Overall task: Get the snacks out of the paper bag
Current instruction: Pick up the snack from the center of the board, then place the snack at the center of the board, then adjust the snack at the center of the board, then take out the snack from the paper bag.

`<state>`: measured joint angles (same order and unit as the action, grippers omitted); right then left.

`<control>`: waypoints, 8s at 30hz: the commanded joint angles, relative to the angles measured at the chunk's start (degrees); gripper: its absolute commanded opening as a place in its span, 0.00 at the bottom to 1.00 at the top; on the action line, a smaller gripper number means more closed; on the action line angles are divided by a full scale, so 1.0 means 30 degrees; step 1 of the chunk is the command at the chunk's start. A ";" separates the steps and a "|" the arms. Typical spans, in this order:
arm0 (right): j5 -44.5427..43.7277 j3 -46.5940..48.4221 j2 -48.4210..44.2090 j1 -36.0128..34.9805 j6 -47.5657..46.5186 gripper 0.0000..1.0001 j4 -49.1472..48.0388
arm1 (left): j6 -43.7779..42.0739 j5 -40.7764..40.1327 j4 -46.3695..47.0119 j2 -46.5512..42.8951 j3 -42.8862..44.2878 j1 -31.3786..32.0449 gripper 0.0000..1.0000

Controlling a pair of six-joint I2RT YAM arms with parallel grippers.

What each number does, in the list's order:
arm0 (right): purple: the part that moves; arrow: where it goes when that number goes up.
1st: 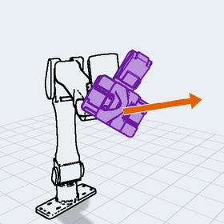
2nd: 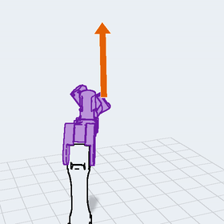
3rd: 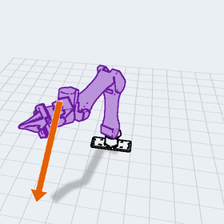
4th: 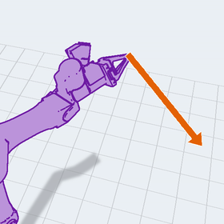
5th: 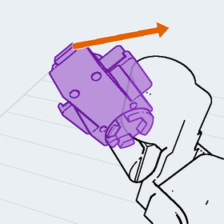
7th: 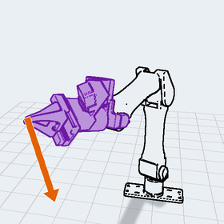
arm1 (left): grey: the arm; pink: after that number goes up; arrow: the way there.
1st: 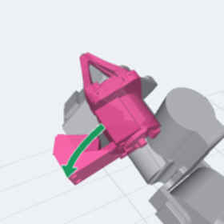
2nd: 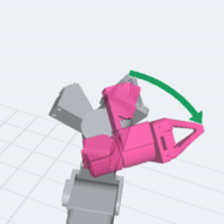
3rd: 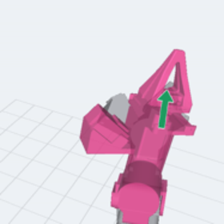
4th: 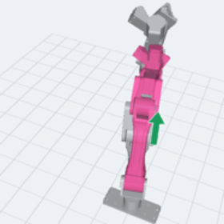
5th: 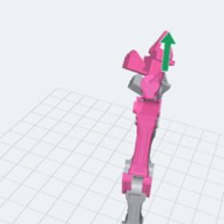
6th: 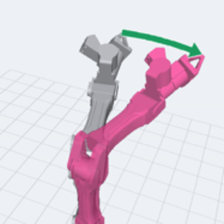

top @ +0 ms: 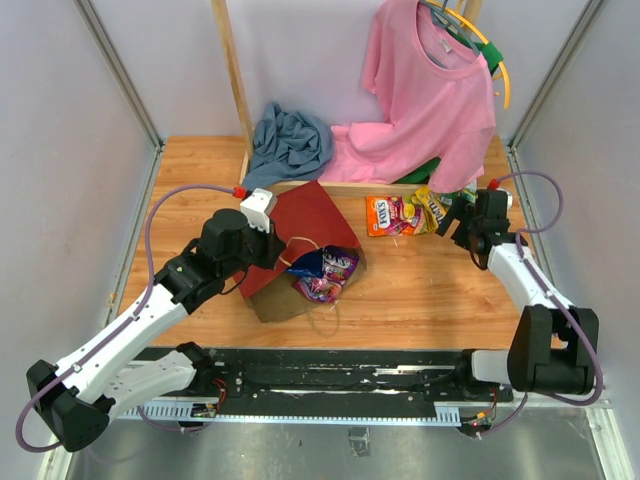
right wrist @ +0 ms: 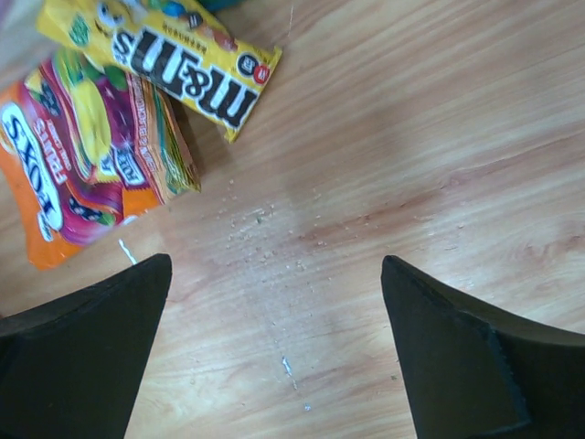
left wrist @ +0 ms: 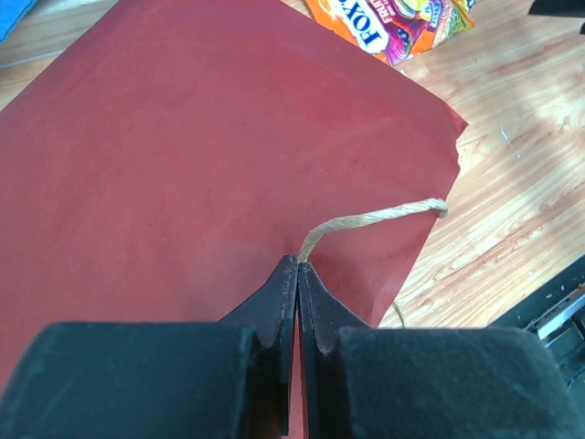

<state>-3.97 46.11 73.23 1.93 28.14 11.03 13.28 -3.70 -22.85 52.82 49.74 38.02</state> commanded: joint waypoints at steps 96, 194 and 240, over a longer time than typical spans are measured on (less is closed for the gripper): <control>0.3946 1.9881 2.0043 0.4657 -0.1074 0.26 0.1579 | -0.0839 -0.0183 -0.1275 -0.0507 0.0926 0.0129 0.10; 0.6572 -0.1836 0.1185 0.4055 0.5799 0.01 -0.8250 | -0.0471 -0.0878 -0.1431 -0.0724 0.0982 0.0129 0.13; -0.5215 -0.4004 0.1233 -2.1123 0.5666 0.65 -0.9483 | -0.1196 -0.1945 -0.0460 -0.0965 -0.1135 0.0074 0.12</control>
<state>-14.55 33.80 79.96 -60.75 43.94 -22.61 10.50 -9.32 -25.65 51.00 47.31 38.02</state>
